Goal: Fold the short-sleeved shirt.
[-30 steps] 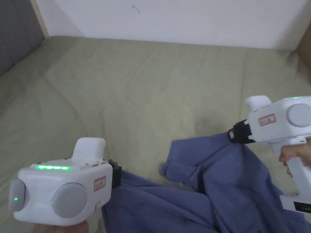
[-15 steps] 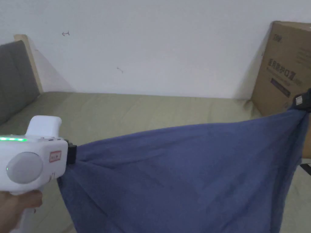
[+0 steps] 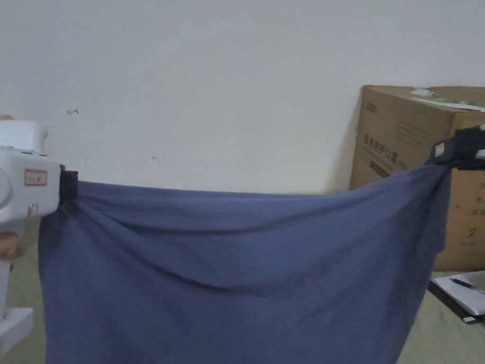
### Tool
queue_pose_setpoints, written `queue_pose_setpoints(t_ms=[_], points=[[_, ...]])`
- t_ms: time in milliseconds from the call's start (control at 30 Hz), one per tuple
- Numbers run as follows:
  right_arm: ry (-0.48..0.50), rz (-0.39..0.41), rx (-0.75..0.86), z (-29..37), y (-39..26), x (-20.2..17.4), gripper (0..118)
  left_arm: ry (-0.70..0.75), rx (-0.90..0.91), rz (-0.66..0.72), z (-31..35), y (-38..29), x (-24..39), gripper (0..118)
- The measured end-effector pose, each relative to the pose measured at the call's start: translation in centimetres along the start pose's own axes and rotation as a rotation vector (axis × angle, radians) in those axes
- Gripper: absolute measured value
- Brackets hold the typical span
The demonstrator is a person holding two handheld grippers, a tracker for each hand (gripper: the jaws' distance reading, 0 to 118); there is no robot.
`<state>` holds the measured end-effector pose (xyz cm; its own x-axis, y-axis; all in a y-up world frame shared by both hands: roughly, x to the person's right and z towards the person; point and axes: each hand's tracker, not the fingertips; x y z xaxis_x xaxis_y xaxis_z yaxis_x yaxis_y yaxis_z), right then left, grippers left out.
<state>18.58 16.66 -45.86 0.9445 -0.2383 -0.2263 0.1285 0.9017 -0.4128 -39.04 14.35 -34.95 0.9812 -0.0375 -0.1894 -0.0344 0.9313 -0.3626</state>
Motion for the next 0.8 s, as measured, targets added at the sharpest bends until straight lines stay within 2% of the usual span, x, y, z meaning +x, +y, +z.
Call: queue_pose_setpoints(t_ms=[200,367,567,800], points=[[-0.008,-0.055,0.053,-2.2,5.4,-0.9,1,0.054,0.042,-0.026,-3.6,5.1,-0.3,5],[-0.024,-0.046,0.134,-3.8,11.3,-3.0,1,0.06,0.088,0.015,-6.1,9.8,-1.0,5],[-0.046,0.004,0.175,-6.1,17.1,-5.0,1,0.067,0.142,0.01,-9.4,15.4,-1.1,5],[-0.051,-0.054,0.177,-10.3,20.3,-5.2,1,0.069,0.167,0.003,-14.9,18.6,-1.2,5]])
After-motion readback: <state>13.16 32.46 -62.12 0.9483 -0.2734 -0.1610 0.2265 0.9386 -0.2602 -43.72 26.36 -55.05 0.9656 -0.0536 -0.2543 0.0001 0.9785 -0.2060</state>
